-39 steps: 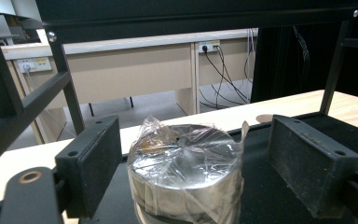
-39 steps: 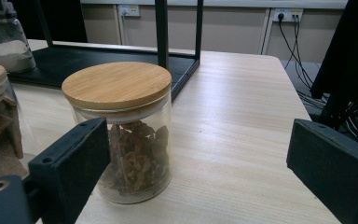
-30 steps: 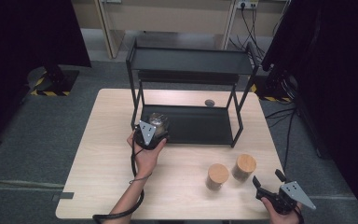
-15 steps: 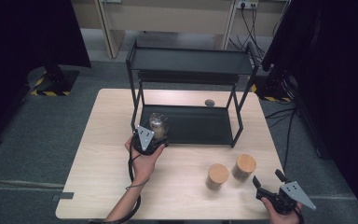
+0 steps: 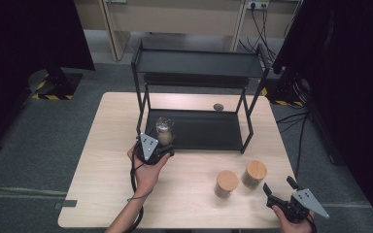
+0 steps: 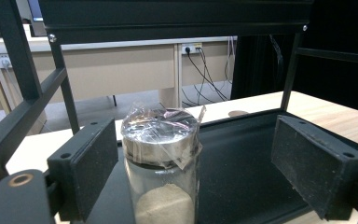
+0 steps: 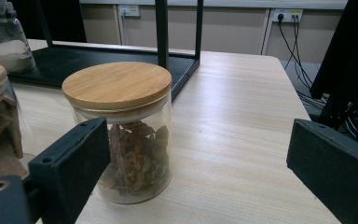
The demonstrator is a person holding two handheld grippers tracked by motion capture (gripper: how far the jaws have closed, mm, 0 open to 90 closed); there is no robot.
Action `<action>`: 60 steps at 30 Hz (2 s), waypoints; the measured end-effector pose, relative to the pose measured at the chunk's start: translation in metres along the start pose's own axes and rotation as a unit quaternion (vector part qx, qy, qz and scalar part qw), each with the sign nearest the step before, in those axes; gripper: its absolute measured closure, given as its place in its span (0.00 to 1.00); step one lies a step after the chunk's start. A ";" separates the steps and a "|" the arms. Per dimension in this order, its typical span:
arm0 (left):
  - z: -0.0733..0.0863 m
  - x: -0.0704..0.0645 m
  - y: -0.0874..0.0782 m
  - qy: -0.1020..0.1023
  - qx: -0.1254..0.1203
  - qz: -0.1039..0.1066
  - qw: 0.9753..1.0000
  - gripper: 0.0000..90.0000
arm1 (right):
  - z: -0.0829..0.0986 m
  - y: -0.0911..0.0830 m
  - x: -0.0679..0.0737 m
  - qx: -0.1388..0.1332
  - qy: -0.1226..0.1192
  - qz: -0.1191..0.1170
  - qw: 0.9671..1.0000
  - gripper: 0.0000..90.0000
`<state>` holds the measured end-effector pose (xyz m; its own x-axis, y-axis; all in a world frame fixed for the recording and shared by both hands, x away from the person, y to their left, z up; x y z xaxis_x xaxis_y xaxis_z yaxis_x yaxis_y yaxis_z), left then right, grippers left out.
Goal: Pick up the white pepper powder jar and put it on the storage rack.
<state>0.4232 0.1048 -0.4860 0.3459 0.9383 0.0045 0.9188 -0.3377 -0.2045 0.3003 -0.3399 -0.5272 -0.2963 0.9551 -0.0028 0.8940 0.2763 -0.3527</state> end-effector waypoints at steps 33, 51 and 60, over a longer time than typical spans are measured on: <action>0.017 -0.006 -0.038 -0.011 0.011 0.048 0.999 0.15 | 0.000 0.000 0.000 -0.001 0.001 0.000 1.000 0.07; 0.033 -0.011 -0.067 -0.006 0.010 0.075 0.997 0.15 | 0.000 0.000 -0.001 -0.002 0.002 0.000 1.000 0.07; 0.044 -0.009 -0.076 -0.009 0.018 0.080 0.997 0.15 | 0.000 0.000 0.000 -0.002 0.001 0.000 1.000 0.07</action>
<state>0.3413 0.1252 -0.5138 0.4827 0.8744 -0.0491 0.8451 -0.4798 -0.2359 0.3000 -0.3403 -0.5272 -0.2951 0.9555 -0.0010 0.8956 0.2762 -0.3487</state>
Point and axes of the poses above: each handheld gripper's, and its own axes: y roughly forward along the jaws, z roughly out of its underside, x roughly to its left, the point moved 2 cm from there along y, roughly forward along the jaws, and after that the axes turned 7 degrees about x, right-handed, at the moved point
